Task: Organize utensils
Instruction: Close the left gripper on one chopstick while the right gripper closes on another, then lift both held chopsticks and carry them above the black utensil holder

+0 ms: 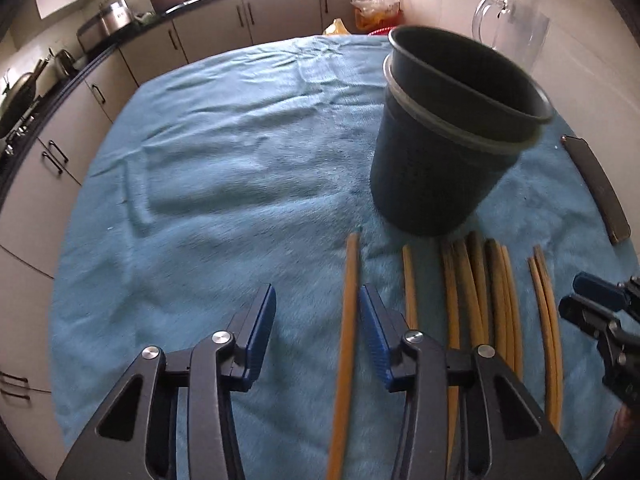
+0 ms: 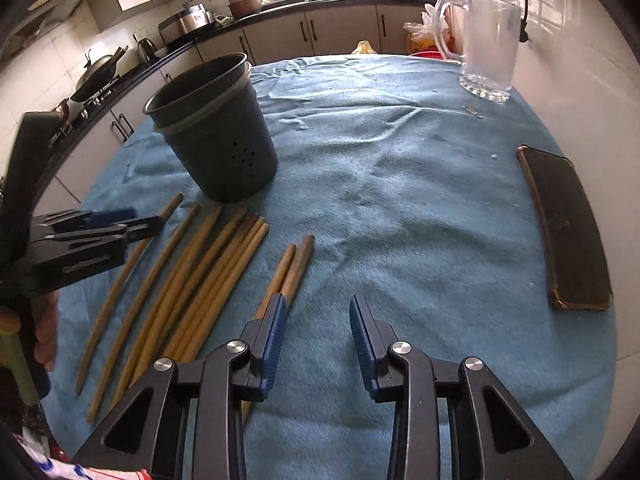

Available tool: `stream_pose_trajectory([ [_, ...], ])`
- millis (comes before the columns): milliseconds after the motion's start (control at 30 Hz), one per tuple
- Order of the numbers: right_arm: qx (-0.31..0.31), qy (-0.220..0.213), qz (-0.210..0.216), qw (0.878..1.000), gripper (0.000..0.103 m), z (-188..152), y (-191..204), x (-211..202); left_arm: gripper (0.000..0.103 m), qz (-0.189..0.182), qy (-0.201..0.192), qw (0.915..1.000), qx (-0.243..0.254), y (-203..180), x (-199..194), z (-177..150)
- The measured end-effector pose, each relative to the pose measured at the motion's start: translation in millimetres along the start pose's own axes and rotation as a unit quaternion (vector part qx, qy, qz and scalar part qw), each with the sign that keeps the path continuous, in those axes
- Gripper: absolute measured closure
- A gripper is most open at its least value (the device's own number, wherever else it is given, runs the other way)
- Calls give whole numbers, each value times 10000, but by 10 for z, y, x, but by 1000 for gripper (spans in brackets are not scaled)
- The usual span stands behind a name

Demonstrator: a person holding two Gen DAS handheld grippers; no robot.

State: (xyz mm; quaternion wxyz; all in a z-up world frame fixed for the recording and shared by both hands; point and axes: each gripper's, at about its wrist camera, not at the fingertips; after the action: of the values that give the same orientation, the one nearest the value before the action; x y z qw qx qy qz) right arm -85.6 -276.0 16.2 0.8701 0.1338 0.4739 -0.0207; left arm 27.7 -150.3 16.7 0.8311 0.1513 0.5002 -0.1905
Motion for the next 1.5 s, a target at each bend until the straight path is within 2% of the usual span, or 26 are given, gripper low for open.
stream_pose_trajectory([
  [67,76,-47,66,9999,67,42,-13,7,61,-45,-34,10000,-6,-11,21,30],
  [133,91,-38,42,9999,67,90,-4,49,67,-142,-39,9999,-15,-21,39,38],
  [200,79,52,-44,9999,67,104,12,114,88,-193,-42,9998,-5,-26,43,49],
  [267,29,90,-127,9999,72,131,38,165,96,-179,-19,9998,-22,-12,29,39],
  [333,28,149,-185,9997,82,154,43,177,96,-184,-15,9998,-85,30,8,4],
  [367,74,184,-153,9997,83,161,27,172,96,-211,1,9997,-150,60,-2,-13],
  [600,43,444,-414,9981,84,202,-63,185,96,-337,160,9987,-333,198,-39,-59],
  [800,-255,626,-765,9948,84,357,114,328,96,-295,124,9984,-460,189,47,80],
  [833,-346,577,-794,9946,90,373,154,344,96,-276,89,9985,-472,190,45,81],
  [900,-388,487,-715,9955,93,368,157,348,96,-185,-24,9985,-520,202,1,52],
  [933,-284,422,-501,9974,95,362,133,311,96,-151,-99,9983,-546,211,-44,28],
  [1100,-185,-200,-289,9992,96,288,124,-128,96,-126,-629,9954,-712,335,-548,-95],
  [1267,-220,-957,-152,9951,96,206,164,-759,96,-247,-1341,9868,-873,370,-1304,-323],
  [1500,-186,-1812,48,9833,96,51,188,-1496,96,-373,-2290,9681,-951,217,-2232,-655],
])
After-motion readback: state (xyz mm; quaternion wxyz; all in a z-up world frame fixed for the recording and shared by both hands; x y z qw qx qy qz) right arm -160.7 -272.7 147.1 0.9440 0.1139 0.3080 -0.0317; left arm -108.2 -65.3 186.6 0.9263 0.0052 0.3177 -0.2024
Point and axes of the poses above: each gripper's, at about its wrist camera, not at the fingertips, and x roughly the way its jaws point, y to its left, z to its top
